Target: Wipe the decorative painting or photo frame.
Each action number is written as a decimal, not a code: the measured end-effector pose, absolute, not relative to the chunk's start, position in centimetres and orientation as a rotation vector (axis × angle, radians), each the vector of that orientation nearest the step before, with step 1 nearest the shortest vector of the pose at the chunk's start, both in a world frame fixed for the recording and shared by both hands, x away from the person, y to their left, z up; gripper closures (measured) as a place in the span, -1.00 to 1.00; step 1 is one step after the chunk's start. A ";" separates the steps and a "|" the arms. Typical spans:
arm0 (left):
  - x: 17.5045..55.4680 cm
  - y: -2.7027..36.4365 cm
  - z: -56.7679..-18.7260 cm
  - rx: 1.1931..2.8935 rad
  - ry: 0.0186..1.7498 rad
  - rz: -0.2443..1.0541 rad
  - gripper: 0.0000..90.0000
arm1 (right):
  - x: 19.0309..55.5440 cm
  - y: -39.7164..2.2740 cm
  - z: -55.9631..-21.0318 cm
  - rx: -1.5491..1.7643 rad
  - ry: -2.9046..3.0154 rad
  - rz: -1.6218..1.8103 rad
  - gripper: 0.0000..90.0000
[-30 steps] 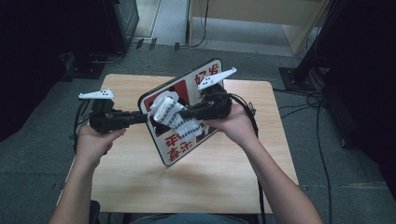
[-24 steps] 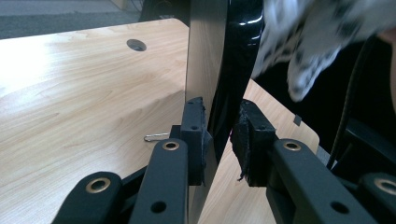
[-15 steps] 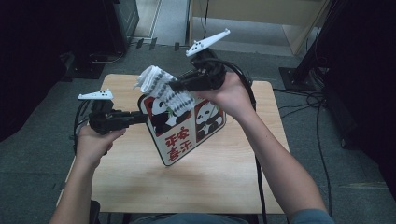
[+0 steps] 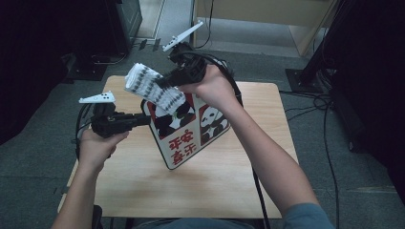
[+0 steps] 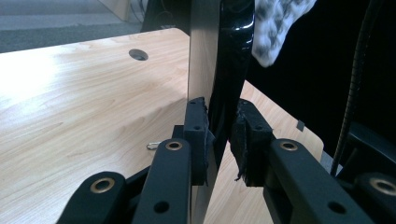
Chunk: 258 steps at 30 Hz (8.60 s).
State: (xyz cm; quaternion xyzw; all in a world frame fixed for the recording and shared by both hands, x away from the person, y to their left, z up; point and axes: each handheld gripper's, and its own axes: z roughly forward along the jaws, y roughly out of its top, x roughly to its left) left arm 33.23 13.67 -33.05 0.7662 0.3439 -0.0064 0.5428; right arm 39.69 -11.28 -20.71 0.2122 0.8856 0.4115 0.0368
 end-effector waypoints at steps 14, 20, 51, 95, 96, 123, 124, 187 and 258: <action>33.2 13.7 -33.1 1.824 0.811 -0.006 0.73 | 39.7 -10.3 -22.0 0.653 2.737 1.256 0.82; 33.2 13.7 -33.1 1.824 0.809 -0.005 0.73 | 39.7 -10.1 -22.0 0.648 2.739 1.249 0.83; 33.1 13.7 -33.1 1.840 0.797 0.015 0.75 | 41.1 -11.0 -22.7 0.731 2.709 1.304 0.81; 33.1 13.8 -33.1 1.839 0.792 0.011 0.74 | 42.9 -15.5 -23.3 0.849 2.590 1.358 0.75; 33.1 13.8 -33.1 1.840 0.792 0.011 0.74 | 42.9 -15.6 -23.4 0.846 2.588 1.359 0.75; 33.1 13.8 -33.2 1.848 0.788 0.011 0.74 | 44.3 -18.2 -23.5 0.922 2.542 1.363 0.73; 33.1 13.8 -33.2 1.848 0.788 0.012 0.74 | 44.3 -18.3 -23.4 0.924 2.539 1.357 0.73; 33.4 12.9 -33.6 1.861 0.802 0.011 0.75 | 46.9 -22.4 -23.1 1.078 2.476 1.298 0.75; 33.6 13.2 -33.8 1.857 0.793 0.008 0.75 | 49.6 -29.6 -25.7 1.291 2.288 1.169 0.81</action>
